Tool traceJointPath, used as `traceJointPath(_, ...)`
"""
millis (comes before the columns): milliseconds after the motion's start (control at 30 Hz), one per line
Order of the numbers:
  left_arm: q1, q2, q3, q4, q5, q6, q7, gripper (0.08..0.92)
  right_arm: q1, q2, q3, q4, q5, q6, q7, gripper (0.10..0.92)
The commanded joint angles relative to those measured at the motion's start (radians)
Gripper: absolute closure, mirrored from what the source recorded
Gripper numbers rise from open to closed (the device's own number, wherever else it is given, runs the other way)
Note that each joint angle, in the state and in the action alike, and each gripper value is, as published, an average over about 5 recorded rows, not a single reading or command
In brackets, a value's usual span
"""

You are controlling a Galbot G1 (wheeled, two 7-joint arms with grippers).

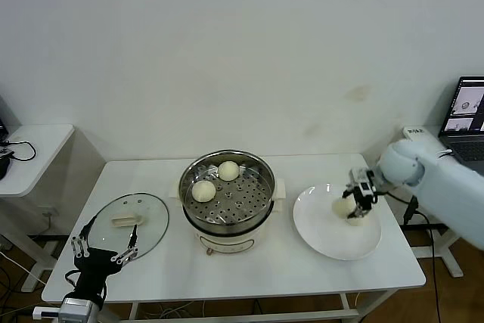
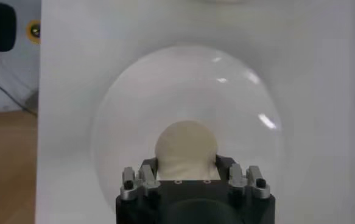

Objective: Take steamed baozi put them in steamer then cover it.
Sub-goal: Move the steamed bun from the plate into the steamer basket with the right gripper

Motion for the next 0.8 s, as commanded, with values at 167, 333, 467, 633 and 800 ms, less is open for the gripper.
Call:
traceJointPath(167, 0.0, 0.001, -0.004, 0.003, 0.002, 0.0, 0.0, 0.177, 0.399, 0.181, -0.207, -0.029, 0.174, -0.016, 0.024, 0.423)
traceJointPath(333, 0.003, -0.001, -0.018, 0.006, 0.002, 0.0, 0.0, 0.177, 0.459, 0.305, -0.252, -0.064, 0.207, -0.014, 0.054, 0.423)
traceJointPath(467, 0.007, -0.004, -0.03, 0.008, 0.001, 0.0, 0.0, 0.177, 0.461, 0.403, -0.267, -0.088, 0.239, -0.002, 0.086, 0.423)
traceJointPath(633, 0.016, -0.011, -0.039, 0.002, 0.0, 0.0, 0.0, 0.177, 0.426, 0.505, -0.308, -0.106, 0.249, 0.057, 0.12, 0.423)
traceJointPath(800, 0.021, -0.019, -0.049, -0.003, 0.001, 0.0, -0.001, 0.177, 0.369, 0.572, -0.331, -0.115, 0.196, 0.154, 0.129, 0.423)
